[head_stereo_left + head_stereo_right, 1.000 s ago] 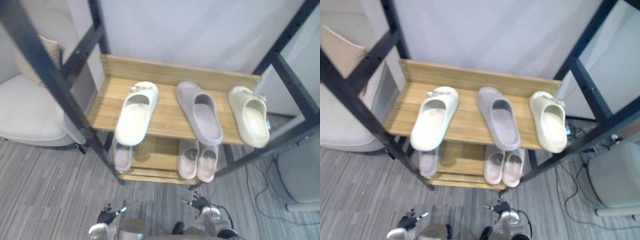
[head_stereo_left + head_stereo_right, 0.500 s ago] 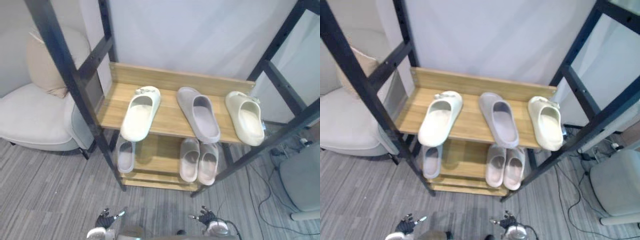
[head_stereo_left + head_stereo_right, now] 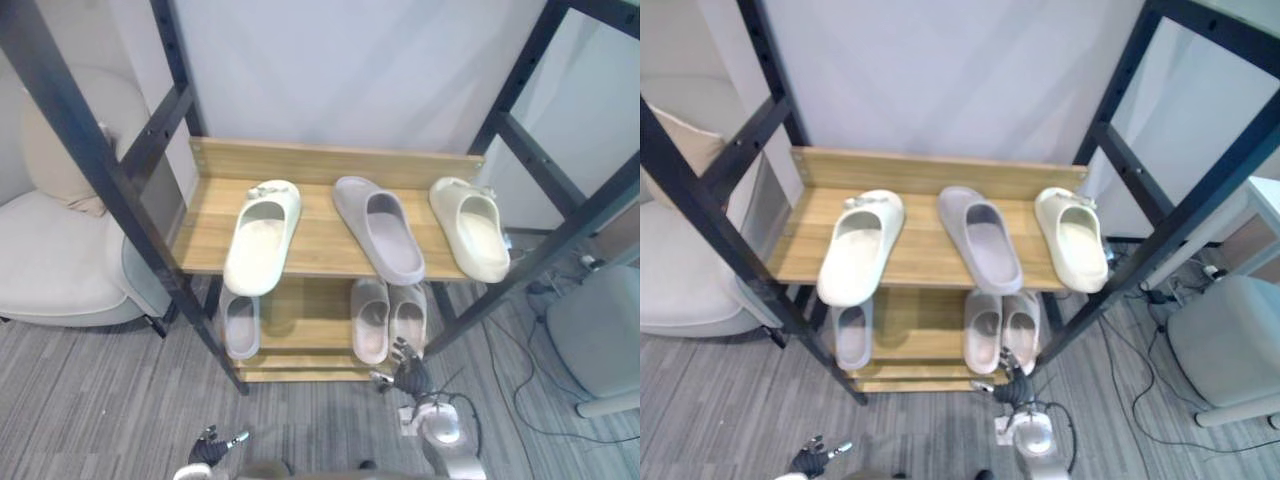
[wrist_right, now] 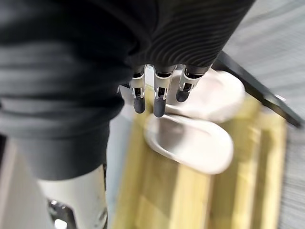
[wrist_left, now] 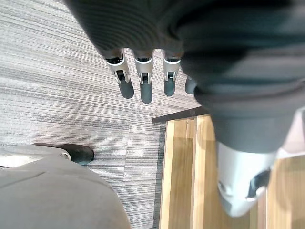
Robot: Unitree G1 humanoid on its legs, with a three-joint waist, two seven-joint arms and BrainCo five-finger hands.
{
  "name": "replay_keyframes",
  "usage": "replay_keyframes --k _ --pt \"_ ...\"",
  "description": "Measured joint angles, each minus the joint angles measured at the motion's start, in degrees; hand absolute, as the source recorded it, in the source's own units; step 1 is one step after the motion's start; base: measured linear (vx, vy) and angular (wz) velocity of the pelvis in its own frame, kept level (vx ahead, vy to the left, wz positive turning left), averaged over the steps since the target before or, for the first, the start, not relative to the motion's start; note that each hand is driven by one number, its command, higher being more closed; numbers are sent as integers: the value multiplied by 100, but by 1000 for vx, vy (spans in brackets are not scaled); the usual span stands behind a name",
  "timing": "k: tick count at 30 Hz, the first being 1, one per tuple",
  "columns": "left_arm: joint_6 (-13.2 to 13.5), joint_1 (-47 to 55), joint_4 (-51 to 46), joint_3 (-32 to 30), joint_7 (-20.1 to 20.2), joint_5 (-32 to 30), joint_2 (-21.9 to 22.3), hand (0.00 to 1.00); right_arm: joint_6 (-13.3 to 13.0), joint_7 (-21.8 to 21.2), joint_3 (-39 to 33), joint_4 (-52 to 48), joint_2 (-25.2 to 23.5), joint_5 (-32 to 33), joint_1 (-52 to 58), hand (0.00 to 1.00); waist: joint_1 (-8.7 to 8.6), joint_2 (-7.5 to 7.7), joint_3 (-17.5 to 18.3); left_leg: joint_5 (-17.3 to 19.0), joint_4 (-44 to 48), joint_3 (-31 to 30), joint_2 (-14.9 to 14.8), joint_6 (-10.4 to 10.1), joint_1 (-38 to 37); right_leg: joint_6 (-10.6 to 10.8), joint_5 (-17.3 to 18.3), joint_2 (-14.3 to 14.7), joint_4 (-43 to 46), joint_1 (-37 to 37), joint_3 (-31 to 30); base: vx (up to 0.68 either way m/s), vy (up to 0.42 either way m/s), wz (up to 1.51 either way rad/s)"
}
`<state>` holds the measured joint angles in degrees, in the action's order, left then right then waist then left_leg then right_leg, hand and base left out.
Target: Organize the slippers on the shoe rack
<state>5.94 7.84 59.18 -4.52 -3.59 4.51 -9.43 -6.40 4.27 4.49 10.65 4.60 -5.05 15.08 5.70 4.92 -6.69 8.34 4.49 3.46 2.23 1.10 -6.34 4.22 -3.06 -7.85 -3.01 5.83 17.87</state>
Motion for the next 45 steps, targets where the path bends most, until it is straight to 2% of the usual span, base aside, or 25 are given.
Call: replay_keyframes --k 6,10,18,25,32,39,45 --pt "3 90 -1 1 2 -8 -5 0 -59 8 -121 -870 -24 -1 176 0 -142 -48 9 129 66 127 -52 -69 16 0 -4 44 14 -11 -146 -38 14 -14" --pt "5 152 -2 6 6 -82 -7 0 -239 87 -439 -1605 -61 4 208 0 -214 -92 35 137 71 216 -91 -61 13 0 -3 88 -8 -48 -244 17 3 -11" --pt "12 191 -2 164 29 -111 -7 0 -442 155 -665 -2381 4 3 110 0 -243 -146 90 155 69 214 -95 -42 16 0 -3 102 -39 -61 -270 22 3 -1" --pt "67 231 -2 163 49 -114 -7 0 -495 130 -673 -2534 103 115 -211 0 -244 -141 93 207 128 201 -106 -45 28 1 -3 104 -31 -33 -274 -14 -2 0" --pt "93 241 -2 164 117 -116 -16 0 -541 25 -697 -2610 560 378 -727 0 -254 -140 88 254 182 145 -118 -45 69 25 22 104 80 -64 -286 -14 1 3" --pt "107 246 -10 159 162 -114 -27 0 -616 -155 -645 -2555 843 753 -1596 0 -189 -87 66 248 268 40 -122 -39 128 23 21 107 79 -72 -275 20 1 9" --pt "106 242 -10 159 163 -105 -69 0 -607 -166 -652 -2524 897 873 -1659 0 -198 -8 21 246 268 -48 -109 -35 136 23 21 96 79 -57 -240 10 4 8"
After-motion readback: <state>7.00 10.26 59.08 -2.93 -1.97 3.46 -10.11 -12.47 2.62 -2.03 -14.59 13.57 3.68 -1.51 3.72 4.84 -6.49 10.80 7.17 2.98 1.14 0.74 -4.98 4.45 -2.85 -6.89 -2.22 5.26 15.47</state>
